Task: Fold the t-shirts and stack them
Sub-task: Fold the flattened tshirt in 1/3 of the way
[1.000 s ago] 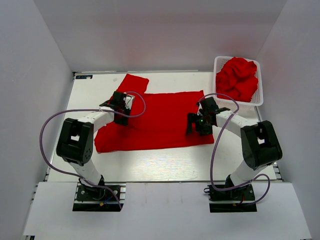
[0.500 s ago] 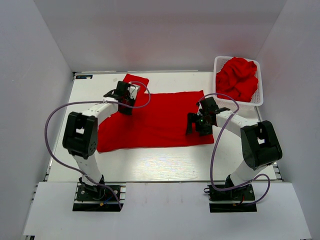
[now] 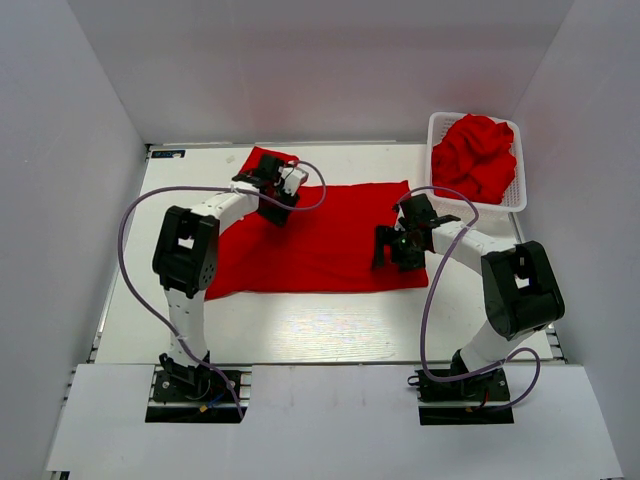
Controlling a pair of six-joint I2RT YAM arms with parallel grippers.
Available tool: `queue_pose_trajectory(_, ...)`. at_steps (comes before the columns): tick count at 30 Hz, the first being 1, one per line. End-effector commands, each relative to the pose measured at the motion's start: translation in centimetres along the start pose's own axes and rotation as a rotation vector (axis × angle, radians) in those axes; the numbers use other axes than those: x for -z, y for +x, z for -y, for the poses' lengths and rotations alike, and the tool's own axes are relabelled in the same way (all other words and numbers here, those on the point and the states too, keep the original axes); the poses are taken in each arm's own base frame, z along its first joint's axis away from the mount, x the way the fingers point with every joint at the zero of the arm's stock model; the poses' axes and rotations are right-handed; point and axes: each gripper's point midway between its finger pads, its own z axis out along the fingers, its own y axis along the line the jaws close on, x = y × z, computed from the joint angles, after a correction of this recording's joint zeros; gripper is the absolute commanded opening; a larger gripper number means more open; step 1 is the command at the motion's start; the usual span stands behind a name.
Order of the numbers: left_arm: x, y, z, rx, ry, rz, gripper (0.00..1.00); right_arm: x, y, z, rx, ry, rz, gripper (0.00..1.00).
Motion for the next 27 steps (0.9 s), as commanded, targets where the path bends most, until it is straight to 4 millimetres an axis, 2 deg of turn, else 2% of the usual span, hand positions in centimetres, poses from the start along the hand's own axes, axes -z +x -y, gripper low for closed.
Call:
queue_pose_trajectory(1,1.5,-2.8,-1.4,-0.031,-0.075,0.052,0.69,-0.5,0.1,1.2,-0.001,0.044,-0.004,0.90)
queue_pose_trajectory(2,1.9,-3.4,-1.9,-0.015,-0.099,0.064,0.75,-0.4,0.1,1.1,0.000,0.041,-0.002,0.90)
queue_pose_trajectory(4,2.2,-3.6,-2.9,0.026,-0.162,0.060,0.94,-0.1,0.0,1.0,0.005,0.041,0.007,0.90)
queue_pose_trajectory(5,2.3,-3.5,-3.1,0.041,-0.177,0.058,1.00,0.3,-0.3,0.9,0.012,0.039,0.025,0.90)
queue_pose_trajectory(7,4.2,-4.5,-4.2,0.109,-0.252,0.110,1.00,0.6,-0.4,1.0,0.012,0.050,0.036,0.90)
queue_pose_trajectory(10,6.1,-4.6,-5.9,0.257,-0.320,0.156,1.00,1.5,-1.3,0.8,0.023,0.062,0.079,0.90)
queue_pose_trajectory(11,7.4,-4.3,-6.7,0.305,-0.362,0.176,1.00,1.9,-1.8,0.8,0.024,0.066,0.091,0.90)
queue_pose_trajectory(15,9.5,-4.3,-7.8,0.441,-0.421,0.188,1.00,3.6,-4.5,0.6,0.024,0.100,0.166,0.90)
queue_pose_trajectory(16,9.6,-3.7,-7.7,0.497,-0.406,0.149,1.00,4.2,-5.3,0.4,0.020,0.102,0.192,0.90)
queue_pose_trajectory(17,9.5,-3.0,-7.8,0.530,-0.408,0.118,1.00,4.3,-5.3,0.3,0.019,0.100,0.192,0.90)
queue_pose_trajectory(18,8.9,-2.5,-7.0,0.549,-0.375,0.094,1.00,4.4,-5.4,0.0,0.015,0.088,0.201,0.90)
queue_pose_trajectory(20,7.4,0.1,-5.9,0.598,-0.362,0.030,1.00,4.2,-5.1,-0.1,0.005,0.077,0.197,0.90)
queue_pose_trajectory(24,4.9,5.6,-3.9,0.640,-0.329,-0.085,1.00,2.7,-3.1,0.2,-0.019,0.061,0.152,0.90)
queue_pose_trajectory(27,4.3,7.8,-2.8,0.679,-0.323,-0.144,1.00,2.0,-2.5,0.6,-0.029,0.061,0.144,0.90)
